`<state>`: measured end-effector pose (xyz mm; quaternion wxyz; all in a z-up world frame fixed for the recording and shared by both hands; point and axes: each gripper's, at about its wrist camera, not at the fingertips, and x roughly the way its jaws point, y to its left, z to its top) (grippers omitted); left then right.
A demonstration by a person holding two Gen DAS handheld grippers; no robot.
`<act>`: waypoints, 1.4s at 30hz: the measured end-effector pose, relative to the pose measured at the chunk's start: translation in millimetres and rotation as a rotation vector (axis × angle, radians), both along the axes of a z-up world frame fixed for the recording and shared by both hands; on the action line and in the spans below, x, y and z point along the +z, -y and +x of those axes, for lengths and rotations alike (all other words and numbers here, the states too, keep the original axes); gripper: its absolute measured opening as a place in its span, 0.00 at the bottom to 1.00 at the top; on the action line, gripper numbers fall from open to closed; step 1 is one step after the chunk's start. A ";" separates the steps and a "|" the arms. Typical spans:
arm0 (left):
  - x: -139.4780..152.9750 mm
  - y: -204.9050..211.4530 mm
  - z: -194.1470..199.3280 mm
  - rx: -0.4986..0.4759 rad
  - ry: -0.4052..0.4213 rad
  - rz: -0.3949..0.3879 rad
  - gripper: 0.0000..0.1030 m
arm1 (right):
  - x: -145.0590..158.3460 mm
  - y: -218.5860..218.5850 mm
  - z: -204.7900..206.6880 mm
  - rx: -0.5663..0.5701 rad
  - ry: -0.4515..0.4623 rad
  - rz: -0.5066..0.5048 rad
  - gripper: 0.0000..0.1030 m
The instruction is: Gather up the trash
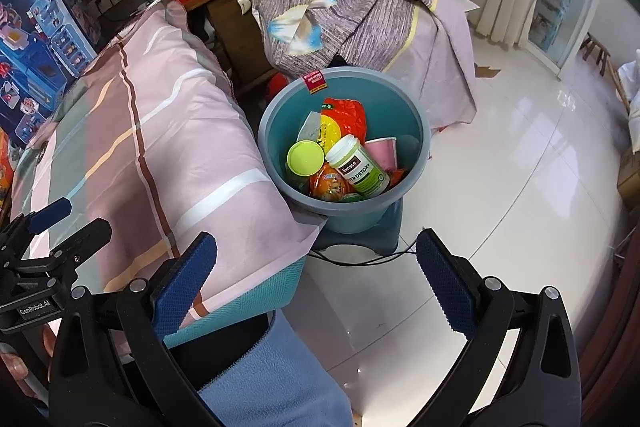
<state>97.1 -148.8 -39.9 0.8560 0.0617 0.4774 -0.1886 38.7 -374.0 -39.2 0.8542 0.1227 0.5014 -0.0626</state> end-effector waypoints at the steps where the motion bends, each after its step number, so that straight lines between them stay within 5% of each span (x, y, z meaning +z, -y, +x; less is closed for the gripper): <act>1: -0.3 0.3 -0.1 0.000 0.001 0.002 0.96 | -0.5 -0.1 0.3 0.001 -0.001 -0.001 0.93; 42: -12.3 -5.1 6.8 0.026 -0.020 0.019 0.96 | -9.0 -4.5 14.6 0.003 -0.027 -0.038 0.93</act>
